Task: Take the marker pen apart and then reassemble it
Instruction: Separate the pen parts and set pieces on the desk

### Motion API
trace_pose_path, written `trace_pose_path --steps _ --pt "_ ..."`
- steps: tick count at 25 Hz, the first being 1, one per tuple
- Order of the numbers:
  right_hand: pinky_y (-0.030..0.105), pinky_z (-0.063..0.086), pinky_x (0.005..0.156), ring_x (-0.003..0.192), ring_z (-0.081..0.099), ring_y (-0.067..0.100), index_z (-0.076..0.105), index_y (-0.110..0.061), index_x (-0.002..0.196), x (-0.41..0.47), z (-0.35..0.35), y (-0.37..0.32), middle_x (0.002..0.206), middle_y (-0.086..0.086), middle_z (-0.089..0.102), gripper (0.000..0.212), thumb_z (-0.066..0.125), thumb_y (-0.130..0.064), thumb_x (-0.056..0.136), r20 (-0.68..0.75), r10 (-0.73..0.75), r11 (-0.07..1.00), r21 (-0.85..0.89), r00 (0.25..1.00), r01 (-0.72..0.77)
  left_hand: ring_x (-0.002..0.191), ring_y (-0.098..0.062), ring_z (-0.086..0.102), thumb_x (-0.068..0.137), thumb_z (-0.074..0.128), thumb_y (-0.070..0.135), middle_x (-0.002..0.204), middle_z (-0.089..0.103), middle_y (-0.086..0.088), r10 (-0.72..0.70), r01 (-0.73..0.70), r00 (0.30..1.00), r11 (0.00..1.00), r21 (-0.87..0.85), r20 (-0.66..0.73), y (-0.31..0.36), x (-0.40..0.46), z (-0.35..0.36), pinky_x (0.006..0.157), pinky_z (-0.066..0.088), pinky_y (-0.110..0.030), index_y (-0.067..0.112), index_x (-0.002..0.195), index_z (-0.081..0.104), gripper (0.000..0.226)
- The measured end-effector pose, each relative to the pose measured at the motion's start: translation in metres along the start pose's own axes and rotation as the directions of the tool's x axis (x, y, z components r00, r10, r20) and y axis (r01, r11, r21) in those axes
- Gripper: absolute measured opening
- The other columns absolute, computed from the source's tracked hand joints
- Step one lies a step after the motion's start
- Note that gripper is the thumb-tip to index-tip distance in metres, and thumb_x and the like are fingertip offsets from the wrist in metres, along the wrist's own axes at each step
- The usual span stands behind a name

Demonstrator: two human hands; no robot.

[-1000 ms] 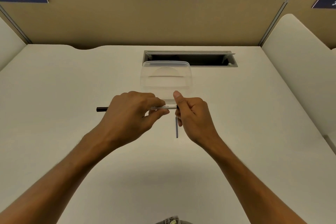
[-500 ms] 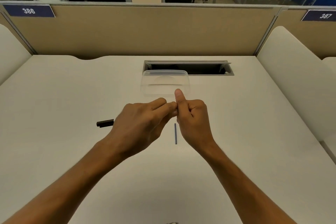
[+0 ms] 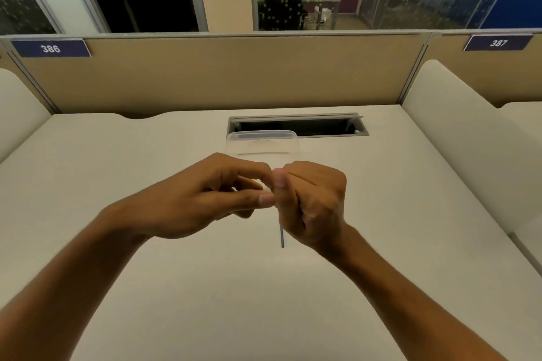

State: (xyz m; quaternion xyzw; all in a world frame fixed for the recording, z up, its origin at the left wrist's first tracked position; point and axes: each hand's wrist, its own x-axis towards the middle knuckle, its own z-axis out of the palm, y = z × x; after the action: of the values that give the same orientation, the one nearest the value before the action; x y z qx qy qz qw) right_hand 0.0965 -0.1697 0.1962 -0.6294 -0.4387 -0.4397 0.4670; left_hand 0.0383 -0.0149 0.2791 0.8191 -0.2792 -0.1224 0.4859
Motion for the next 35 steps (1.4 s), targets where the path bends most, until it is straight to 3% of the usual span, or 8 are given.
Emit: trace_pose_path --steps 4,7,14,18,21,26,30,35 --pt "0.022 0.035 0.045 0.035 0.039 0.014 0.05 -0.01 0.063 0.009 0.001 0.002 0.039 0.008 0.046 0.044 0.038 -0.027 0.102 0.023 -0.079 0.996 -0.027 0.997 0.079 0.051 -0.008 0.038 0.096 0.051 0.022 0.061 0.049 0.013 -0.008 0.01 1.0 0.998 -0.064 0.026 -0.002 -0.001 -0.007 0.051 0.035 -0.014 0.033 0.095 0.068 0.02" --pt "0.032 0.039 0.04 0.037 0.043 0.013 0.054 -0.006 0.052 0.007 0.002 0.002 0.043 0.004 0.047 0.058 0.038 -0.032 0.101 0.135 0.227 0.972 0.029 0.965 -0.233 0.061 -0.007 0.057 0.095 0.052 0.028 0.072 0.065 0.019 0.056 -0.023 0.985 0.98 0.198 -0.164 -0.01 0.0 -0.002 0.061 0.047 -0.014 0.028 0.107 0.067 0.02" --pt "0.022 0.033 0.044 0.04 0.039 0.007 0.042 -0.022 0.045 0.002 0.012 -0.007 0.04 -0.01 0.039 0.051 0.042 -0.048 0.088 0.254 0.821 0.493 0.136 0.511 -0.86 0.053 -0.024 0.063 0.085 0.07 0.022 0.08 0.073 -0.004 0.257 0.051 0.94 0.548 0.835 -0.226 -0.028 0.0 0.014 0.047 0.047 -0.025 0.014 0.112 0.069 0.028" --pt "0.025 0.032 0.042 0.039 0.039 0.008 0.039 -0.021 0.046 0.002 0.014 -0.009 0.04 -0.012 0.036 0.055 0.043 -0.03 0.099 0.2 0.724 0.624 0.218 0.66 -0.75 0.057 -0.017 0.064 0.092 0.054 0.028 0.075 0.074 0.003 0.232 0.023 0.923 0.764 0.644 -0.308 -0.022 0.0 0.011 0.053 0.054 -0.036 0.015 0.109 0.07 0.027" --pt "0.011 0.034 0.047 0.041 0.044 0.004 0.048 -0.019 0.05 0.006 0.009 -0.009 0.045 -0.018 0.043 0.052 0.041 -0.024 0.102 0.197 0.474 0.819 0.259 0.858 -0.512 0.043 -0.008 0.039 0.095 0.052 0.035 0.052 0.048 0.009 -0.002 0.033 0.978 0.989 0.142 -0.208 -0.018 0.0 -0.002 0.042 0.037 -0.022 0.014 0.094 0.072 0.029" --pt "0.019 0.039 0.056 0.05 0.043 0.012 0.058 -0.004 0.05 0.013 -0.003 0.009 0.044 0.008 0.054 0.057 0.04 -0.025 0.1 0.182 -0.128 0.991 0.056 0.975 0.119 0.045 -0.009 0.034 0.095 0.054 0.035 0.057 0.043 0.002 -0.174 0.198 0.977 0.955 -0.221 0.125 -0.014 -0.003 -0.017 0.042 0.031 -0.018 0.007 0.098 0.07 0.033" --pt "0.027 0.042 0.044 0.043 0.047 0.012 0.056 -0.01 0.055 0.005 -0.001 0.005 0.047 0.002 0.051 0.055 0.04 -0.034 0.1 0.246 0.36 0.921 0.06 0.9 -0.385 0.052 -0.008 0.051 0.092 0.055 0.035 0.064 0.062 0.009 -0.009 0.086 0.961 0.96 0.268 -0.276 -0.017 -0.001 0.003 0.05 0.044 -0.023 0.025 0.099 0.073 0.022" --pt "0.024 0.041 0.046 0.041 0.045 0.009 0.049 -0.014 0.05 -0.009 0.006 0.002 0.043 -0.002 0.046 0.053 0.043 -0.033 0.099 0.364 0.78 0.521 0.073 0.509 -0.85 0.053 -0.023 0.062 0.082 0.073 0.023 0.072 0.07 -0.002 0.212 0.129 0.937 0.528 0.839 -0.278 -0.026 0.002 0.023 0.047 0.042 -0.025 0.014 0.099 0.073 0.019"
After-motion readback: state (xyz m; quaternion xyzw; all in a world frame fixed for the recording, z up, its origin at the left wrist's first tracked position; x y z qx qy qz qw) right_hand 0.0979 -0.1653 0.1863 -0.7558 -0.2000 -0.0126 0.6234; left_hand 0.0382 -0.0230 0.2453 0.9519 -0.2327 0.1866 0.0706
